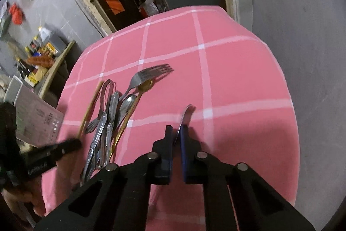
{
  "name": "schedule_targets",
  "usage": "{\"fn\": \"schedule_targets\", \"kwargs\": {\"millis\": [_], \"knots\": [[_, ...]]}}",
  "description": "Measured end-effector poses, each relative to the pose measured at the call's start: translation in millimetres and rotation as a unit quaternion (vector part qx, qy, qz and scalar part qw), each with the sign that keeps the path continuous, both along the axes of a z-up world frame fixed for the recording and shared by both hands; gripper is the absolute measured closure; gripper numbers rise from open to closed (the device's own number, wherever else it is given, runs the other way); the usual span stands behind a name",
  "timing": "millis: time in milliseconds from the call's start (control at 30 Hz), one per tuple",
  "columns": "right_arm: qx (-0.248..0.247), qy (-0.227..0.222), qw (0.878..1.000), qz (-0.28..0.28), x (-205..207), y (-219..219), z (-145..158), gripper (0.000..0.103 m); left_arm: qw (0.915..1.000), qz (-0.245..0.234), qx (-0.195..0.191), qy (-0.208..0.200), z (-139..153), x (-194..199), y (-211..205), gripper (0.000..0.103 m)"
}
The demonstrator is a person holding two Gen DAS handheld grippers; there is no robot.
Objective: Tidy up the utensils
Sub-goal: 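Grasp the wooden chopsticks with the left tool while the right tool grasps a silver knife, then lift the chopsticks and knife into the white holder and open both tools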
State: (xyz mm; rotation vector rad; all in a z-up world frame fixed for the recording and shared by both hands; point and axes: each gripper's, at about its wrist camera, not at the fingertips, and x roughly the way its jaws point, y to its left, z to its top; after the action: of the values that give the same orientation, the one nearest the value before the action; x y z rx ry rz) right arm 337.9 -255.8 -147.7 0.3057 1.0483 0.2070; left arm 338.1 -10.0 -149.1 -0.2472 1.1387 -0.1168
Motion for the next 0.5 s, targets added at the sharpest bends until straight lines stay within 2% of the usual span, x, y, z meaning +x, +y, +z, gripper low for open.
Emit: {"fn": "schedule_targets", "kwargs": {"millis": [100, 233, 500], "knots": [[0.024, 0.013, 1.0, -0.002, -5, -6, -6, 0.097, 0.9997, -0.004, -0.019, 0.018, -1, -16, -5, 0.09], [0.023, 0.028, 0.999, 0.004, 3, -3, -11, 0.097, 0.9993, -0.017, -0.015, 0.028, -4, -23, -9, 0.089], [0.036, 0.071, 0.997, 0.019, 21, -4, -13, 0.096, 0.9961, -0.048, -0.013, 0.073, -6, 12, -12, 0.088]]}}
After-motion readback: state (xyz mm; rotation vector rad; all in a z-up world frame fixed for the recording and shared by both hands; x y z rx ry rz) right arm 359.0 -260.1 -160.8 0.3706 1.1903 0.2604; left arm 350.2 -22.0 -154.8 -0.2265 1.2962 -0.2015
